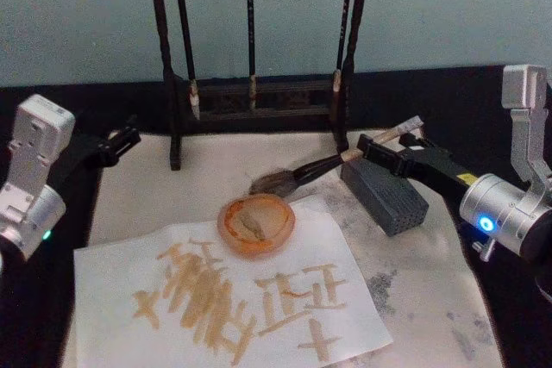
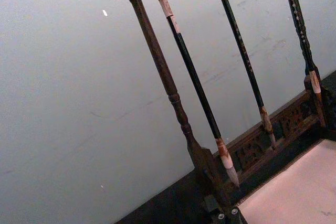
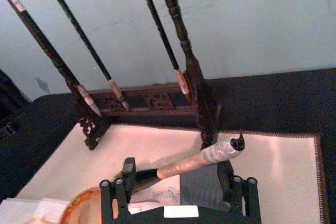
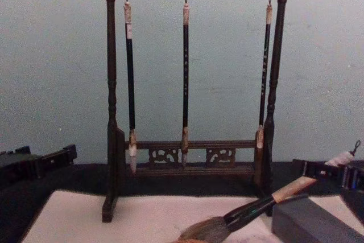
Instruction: Pick up the brush from the inkstone, write on the paper, then place the brush back to its original position.
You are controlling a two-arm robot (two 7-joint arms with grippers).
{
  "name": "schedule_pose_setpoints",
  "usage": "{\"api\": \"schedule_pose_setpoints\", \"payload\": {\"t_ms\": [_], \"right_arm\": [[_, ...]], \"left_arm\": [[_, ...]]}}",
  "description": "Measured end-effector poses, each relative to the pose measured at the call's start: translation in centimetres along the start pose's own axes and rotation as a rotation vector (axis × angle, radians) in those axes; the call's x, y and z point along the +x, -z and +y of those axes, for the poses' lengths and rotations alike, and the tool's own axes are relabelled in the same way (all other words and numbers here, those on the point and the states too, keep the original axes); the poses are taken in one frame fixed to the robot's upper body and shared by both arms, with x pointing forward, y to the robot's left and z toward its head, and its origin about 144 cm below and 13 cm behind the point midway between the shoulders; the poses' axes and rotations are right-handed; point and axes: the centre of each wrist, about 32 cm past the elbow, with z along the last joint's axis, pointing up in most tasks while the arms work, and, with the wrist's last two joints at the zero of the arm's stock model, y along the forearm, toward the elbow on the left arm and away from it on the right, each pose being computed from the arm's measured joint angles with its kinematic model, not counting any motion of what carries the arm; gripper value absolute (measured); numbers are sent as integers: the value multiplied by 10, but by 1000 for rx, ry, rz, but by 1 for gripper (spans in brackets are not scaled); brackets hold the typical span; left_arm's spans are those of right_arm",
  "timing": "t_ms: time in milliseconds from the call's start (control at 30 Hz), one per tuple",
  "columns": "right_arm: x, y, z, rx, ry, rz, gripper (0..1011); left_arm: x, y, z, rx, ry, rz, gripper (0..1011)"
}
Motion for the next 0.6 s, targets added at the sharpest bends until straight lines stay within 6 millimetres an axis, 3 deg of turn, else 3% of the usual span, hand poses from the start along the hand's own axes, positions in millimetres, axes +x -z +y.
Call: {"api": "schedule_pose_setpoints", "payload": {"t_ms": [600], "right_arm": [[-8,-2,-16,-32,50,-39,1001]], "left_arm": [[0,0,0,0,0,0,1002]]}}
